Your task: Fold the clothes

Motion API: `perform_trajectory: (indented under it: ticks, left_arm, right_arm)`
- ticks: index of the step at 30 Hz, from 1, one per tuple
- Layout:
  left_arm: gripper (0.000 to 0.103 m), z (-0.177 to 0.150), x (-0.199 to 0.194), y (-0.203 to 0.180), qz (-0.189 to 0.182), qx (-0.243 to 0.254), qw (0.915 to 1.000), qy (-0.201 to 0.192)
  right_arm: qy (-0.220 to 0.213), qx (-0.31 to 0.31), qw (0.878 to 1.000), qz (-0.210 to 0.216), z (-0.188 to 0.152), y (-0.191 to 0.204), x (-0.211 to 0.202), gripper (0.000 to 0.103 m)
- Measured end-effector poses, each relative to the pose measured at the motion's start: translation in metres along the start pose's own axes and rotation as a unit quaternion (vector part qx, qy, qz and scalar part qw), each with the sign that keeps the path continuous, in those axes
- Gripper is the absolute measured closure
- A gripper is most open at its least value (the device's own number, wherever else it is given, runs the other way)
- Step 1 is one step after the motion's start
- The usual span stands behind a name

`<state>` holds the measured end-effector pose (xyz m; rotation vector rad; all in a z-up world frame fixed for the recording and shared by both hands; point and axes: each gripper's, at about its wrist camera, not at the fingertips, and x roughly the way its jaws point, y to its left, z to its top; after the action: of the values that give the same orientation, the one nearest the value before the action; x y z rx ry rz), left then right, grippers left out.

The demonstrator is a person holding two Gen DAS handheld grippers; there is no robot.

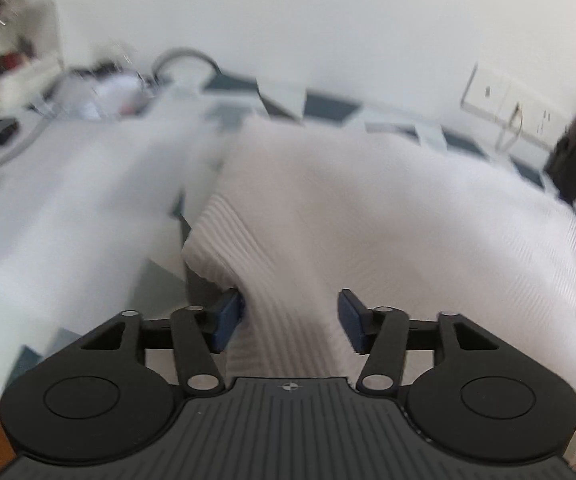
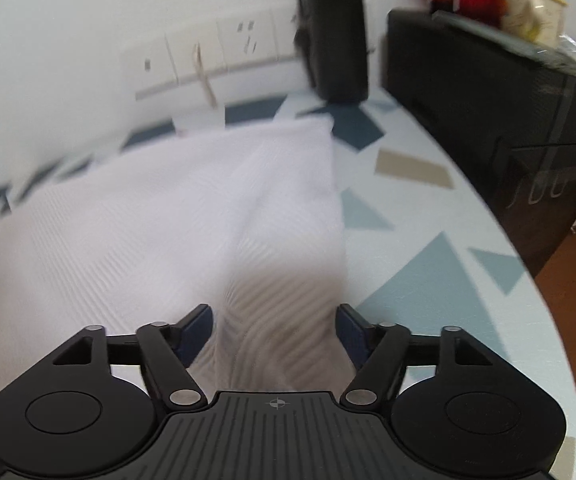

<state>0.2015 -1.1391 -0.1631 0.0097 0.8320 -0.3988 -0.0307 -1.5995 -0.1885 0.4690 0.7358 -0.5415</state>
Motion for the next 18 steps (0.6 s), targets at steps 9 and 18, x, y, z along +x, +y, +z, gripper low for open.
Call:
perform_trajectory:
  ticks: [9,18]
  left_arm:
    - [0.040,-0.034,-0.053,-0.002,0.029,-0.046,0.9981,-0.029]
    - [0.040,-0.070,-0.115,0.024,0.079,-0.053,0.9950,-0.031]
  right_arm:
    - [-0.020,0.032,0.999,0.033,0.023,-0.016,-0.019,0.034]
    - [-0.021,0.016,0.998,0.065,0.031,0.010,-0.010,0.034]
